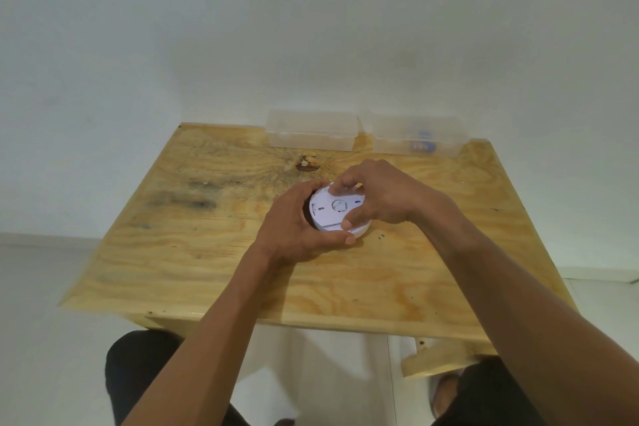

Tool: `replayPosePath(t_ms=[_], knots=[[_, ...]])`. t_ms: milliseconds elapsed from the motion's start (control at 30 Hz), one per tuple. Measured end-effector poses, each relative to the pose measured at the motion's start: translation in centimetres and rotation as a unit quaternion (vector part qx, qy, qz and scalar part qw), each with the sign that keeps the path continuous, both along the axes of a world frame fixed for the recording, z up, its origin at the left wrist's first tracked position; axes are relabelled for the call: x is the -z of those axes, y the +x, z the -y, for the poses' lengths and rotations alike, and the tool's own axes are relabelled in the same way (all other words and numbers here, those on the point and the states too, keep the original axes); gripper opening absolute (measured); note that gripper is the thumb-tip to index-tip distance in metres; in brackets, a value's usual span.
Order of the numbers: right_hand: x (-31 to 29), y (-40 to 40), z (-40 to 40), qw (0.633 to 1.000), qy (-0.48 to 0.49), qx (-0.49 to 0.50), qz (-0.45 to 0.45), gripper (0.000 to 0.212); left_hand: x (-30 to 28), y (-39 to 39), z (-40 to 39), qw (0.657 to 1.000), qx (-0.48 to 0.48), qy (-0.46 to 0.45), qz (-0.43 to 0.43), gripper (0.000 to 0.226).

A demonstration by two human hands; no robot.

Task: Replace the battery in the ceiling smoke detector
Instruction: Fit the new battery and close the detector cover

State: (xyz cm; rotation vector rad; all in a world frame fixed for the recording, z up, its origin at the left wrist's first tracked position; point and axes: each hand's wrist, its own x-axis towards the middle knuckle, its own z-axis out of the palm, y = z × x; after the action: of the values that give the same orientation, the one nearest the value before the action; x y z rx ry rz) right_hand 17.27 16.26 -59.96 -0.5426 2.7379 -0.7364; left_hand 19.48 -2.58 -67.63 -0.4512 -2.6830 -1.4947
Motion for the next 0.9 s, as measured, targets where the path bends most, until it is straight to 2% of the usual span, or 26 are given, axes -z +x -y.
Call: replayPosePath(t_ms=[233,467,667,800,900], knots=[[-0.1,-0.6,0.5,1.000,0.012,0.001,0.005,0.067,0.0,-0.1,-0.1,1.000,-0.005,-0.003,-0.008,0.076],[-0.4,-0.9,0.3,0.999,0.044,0.001,0.006,0.067,-0.2,0.1,0.0,1.000,0.001,-0.002,-0.004,0.085],[-0.2,-0.6,0.7,0.998,0.049,-0.003,-0.028,0.063,0.0,-0.1,0.0,1.000,-0.003,-0.007,0.004,0.095],[-0.2,-0.2,0.5,0.999,0.038,-0.001,-0.032,0.061,-0.1,0.1,-0.1,1.000,-0.006,0.002,0.003,0.085],[0.0,0.1,0.0,1.000,-0.005,0.009,-0.027,0.061,0.1,0.0,-0.1,1.000,-0.011,0.009,0.000,0.081]])
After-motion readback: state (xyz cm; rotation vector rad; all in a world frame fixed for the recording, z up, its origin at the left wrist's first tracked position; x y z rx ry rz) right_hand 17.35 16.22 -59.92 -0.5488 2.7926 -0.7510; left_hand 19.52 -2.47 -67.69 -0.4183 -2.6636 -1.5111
